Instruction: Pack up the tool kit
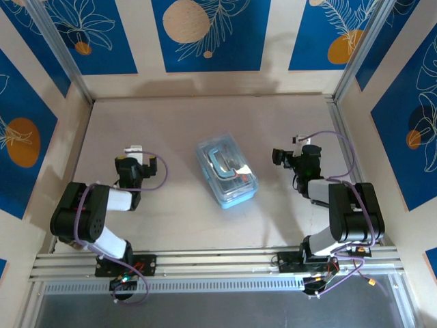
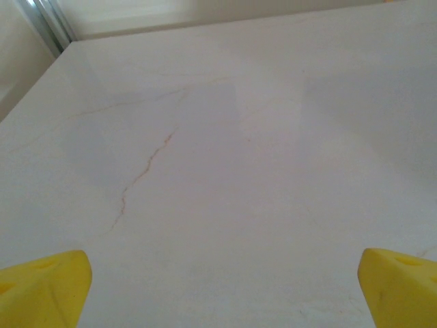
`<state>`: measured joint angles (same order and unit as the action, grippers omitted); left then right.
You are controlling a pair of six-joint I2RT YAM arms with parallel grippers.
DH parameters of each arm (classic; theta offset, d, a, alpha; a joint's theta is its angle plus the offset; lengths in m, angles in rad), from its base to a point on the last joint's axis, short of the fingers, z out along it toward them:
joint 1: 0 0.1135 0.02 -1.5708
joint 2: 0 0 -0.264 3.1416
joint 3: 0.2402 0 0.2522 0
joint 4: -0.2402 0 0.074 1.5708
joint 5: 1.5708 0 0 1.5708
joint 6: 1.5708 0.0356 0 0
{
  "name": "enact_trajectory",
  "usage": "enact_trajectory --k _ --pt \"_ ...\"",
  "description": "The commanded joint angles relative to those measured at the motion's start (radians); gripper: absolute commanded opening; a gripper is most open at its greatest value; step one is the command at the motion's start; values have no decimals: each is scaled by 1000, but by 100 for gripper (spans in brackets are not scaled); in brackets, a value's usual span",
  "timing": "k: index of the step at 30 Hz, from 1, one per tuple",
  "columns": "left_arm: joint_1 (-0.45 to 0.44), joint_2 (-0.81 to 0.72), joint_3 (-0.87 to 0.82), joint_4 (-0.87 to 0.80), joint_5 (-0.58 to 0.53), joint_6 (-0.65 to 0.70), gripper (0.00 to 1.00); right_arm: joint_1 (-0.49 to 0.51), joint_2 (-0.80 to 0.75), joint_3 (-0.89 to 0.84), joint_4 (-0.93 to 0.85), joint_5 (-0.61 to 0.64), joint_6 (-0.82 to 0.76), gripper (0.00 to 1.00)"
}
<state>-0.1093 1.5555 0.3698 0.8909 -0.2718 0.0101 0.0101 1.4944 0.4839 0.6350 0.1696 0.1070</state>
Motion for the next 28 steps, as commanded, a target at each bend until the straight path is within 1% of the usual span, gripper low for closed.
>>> enact_trajectory --k 1,2,4,28 --pt "14 7 -10 70 33 -2 100 -14 7 -18 66 -79 7 99" --pt "14 15 -13 95 33 5 100 -19 13 -30 90 -100 4 99" --pt "15 10 -13 79 33 -1 100 -14 31 -65 169 -108 -5 99" --pt "14 9 -16 94 33 5 100 -10 27 -66 167 -96 -9 99"
